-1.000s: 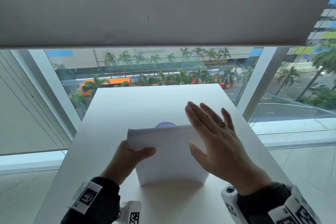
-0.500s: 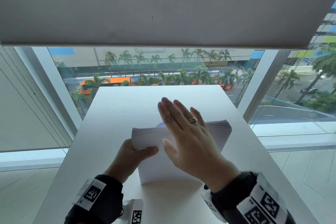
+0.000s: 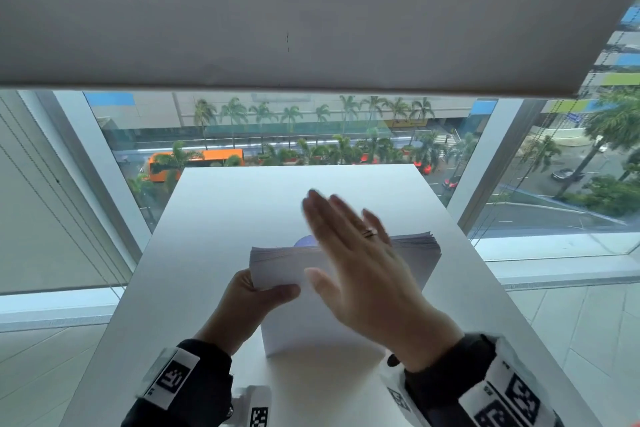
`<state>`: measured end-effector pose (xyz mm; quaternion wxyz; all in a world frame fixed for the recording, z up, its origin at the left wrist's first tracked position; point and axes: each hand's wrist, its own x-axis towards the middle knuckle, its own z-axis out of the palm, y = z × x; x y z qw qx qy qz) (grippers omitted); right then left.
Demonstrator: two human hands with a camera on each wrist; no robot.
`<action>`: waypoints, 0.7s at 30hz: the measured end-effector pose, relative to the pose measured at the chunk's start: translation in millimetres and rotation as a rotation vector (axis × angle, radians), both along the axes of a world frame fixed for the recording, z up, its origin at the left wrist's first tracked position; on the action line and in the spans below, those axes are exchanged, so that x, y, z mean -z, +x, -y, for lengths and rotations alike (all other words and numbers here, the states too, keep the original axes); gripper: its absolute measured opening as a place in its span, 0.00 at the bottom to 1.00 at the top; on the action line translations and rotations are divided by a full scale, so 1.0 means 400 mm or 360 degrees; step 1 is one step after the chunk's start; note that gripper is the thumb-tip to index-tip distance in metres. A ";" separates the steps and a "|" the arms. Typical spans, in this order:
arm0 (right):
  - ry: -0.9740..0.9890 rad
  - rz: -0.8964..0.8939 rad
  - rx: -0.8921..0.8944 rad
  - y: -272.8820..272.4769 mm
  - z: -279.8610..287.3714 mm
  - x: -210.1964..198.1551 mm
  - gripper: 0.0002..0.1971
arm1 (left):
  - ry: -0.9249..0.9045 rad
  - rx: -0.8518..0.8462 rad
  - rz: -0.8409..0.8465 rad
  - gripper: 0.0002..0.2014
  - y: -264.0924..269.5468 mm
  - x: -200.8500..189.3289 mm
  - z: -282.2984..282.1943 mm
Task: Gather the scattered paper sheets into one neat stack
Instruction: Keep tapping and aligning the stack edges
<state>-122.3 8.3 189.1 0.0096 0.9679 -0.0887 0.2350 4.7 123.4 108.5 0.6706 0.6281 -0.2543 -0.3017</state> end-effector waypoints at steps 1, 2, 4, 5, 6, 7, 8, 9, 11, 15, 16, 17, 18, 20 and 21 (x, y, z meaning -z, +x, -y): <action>0.0035 0.0046 0.0057 -0.014 0.021 0.000 0.34 | 0.0002 -0.0009 -0.0026 0.10 0.000 0.001 0.001; 0.0050 0.0032 0.0109 -0.030 0.040 0.001 0.33 | 0.0002 -0.0009 -0.0038 0.10 0.000 0.004 0.001; 0.0009 -0.0092 0.0202 -0.057 0.076 0.019 0.32 | -0.0004 0.0007 -0.0050 0.11 -0.002 0.001 0.001; 0.0005 -0.0104 0.0233 -0.071 0.094 0.032 0.31 | -0.0012 0.0012 -0.0048 0.11 -0.004 -0.001 0.001; 0.0038 -0.0064 0.0268 -0.085 0.108 0.038 0.31 | -0.0022 0.0016 -0.0042 0.11 -0.004 0.000 0.001; 0.0078 0.0023 0.0317 -0.098 0.122 0.036 0.31 | -0.0029 0.0016 -0.0041 0.11 -0.004 0.000 0.001; 0.0130 0.0082 0.0378 -0.112 0.132 0.034 0.31 | -0.0033 0.0014 -0.0045 0.11 -0.004 0.000 0.000; 0.0162 0.0113 0.0424 -0.124 0.140 0.031 0.33 | -0.0034 0.0017 -0.0048 0.11 -0.005 -0.001 -0.001; 0.0217 -0.0031 0.0440 -0.139 0.151 0.034 0.36 | -0.0032 0.0027 -0.0048 0.10 -0.005 -0.001 -0.001; 0.0346 -0.0040 0.0404 -0.155 0.163 0.052 0.37 | -0.0044 0.0021 -0.0054 0.10 -0.003 -0.003 0.001; 0.0372 0.0103 0.0413 -0.157 0.166 0.049 0.37 | -0.0045 0.0018 -0.0053 0.11 -0.004 -0.003 0.002; 0.0410 0.0178 0.0414 -0.159 0.169 0.047 0.38 | -0.0043 0.0018 -0.0053 0.11 -0.004 -0.003 0.002; 0.0475 0.0181 0.0387 -0.160 0.175 0.052 0.39 | -0.0041 0.0016 -0.0052 0.11 -0.004 -0.001 0.002; 0.0824 0.0043 0.0258 -0.160 0.180 0.070 0.42 | -0.0046 0.0012 -0.0056 0.11 -0.004 0.001 0.002; 0.1052 0.0065 0.0207 -0.160 0.183 0.078 0.44 | -0.0051 0.0010 -0.0062 0.11 -0.004 0.002 0.002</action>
